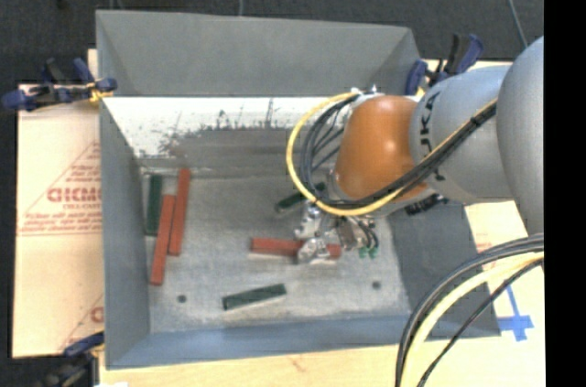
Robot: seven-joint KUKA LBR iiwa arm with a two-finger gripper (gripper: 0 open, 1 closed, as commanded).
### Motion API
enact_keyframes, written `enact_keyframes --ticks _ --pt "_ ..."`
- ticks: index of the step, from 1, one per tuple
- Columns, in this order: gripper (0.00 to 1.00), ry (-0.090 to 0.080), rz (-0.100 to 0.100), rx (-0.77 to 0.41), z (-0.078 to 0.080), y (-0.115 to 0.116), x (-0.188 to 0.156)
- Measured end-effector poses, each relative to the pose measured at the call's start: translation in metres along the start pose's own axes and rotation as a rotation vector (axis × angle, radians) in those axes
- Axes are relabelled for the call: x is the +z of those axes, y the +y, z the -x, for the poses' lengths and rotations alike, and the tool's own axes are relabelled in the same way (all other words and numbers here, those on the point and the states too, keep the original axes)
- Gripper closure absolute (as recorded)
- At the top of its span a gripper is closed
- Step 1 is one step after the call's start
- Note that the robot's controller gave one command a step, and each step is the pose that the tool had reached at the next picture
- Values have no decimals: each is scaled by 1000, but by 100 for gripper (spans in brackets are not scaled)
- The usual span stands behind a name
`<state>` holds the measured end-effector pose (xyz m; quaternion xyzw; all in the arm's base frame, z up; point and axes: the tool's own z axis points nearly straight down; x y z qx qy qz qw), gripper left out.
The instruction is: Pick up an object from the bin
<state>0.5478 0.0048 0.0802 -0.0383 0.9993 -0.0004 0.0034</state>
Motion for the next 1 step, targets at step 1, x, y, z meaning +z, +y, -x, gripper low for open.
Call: enact_keyframes --ticks 1 --pt "100 0 1 19 7 14 -159"
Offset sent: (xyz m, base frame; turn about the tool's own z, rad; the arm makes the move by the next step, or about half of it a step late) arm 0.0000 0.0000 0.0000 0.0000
